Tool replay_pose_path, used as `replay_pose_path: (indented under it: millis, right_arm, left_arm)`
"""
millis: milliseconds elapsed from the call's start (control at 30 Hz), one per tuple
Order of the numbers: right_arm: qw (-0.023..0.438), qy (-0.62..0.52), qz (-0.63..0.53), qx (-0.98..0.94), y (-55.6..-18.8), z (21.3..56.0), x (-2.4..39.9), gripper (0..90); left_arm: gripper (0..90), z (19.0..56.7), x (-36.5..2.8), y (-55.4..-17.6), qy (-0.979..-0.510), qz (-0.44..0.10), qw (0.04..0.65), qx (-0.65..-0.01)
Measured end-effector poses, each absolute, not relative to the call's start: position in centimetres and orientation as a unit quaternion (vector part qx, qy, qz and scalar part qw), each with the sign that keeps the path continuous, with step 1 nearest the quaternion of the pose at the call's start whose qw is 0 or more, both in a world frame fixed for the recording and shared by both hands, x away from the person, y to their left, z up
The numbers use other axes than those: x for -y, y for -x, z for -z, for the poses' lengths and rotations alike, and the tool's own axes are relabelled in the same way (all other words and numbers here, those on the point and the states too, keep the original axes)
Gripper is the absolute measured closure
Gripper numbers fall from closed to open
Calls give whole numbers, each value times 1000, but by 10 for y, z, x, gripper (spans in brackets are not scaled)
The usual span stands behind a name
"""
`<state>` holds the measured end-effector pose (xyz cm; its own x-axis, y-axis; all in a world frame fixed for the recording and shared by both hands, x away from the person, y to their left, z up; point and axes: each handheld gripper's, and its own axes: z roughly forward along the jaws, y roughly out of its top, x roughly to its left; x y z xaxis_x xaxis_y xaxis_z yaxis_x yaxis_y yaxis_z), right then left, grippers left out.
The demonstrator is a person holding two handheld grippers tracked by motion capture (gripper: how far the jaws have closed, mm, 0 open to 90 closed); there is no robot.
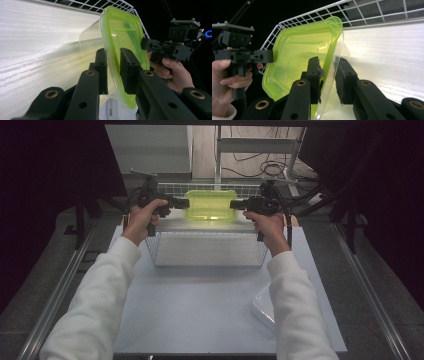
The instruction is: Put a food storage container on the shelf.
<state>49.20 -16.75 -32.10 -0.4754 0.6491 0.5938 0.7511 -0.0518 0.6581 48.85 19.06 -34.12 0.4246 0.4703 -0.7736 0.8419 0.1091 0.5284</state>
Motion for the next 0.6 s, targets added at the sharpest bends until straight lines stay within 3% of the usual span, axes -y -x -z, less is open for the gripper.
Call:
replay_pose_path:
  millis: [400, 467, 533, 567, 600]
  right_arm:
    - [63, 534, 521, 663, -498, 329, 165, 698]
    - [59, 535, 525, 659, -497, 331, 165, 658]
    - [55, 536, 524, 660, -497, 331, 165, 635]
    - [38, 538, 521, 662, -497, 331, 165, 550]
    - [37, 536, 523, 662, -496, 330, 165, 527]
  left_arm:
    - [715, 347, -190, -494, -636, 150, 544, -527]
    - [626, 348, -191, -494, -637, 144, 540, -531]
    - [605, 348, -190, -494, -640, 135, 537, -534]
    - [528, 347, -190, -494, -644, 124, 535, -533]
    - [499, 347, -188, -493, -646, 116, 536, -531]
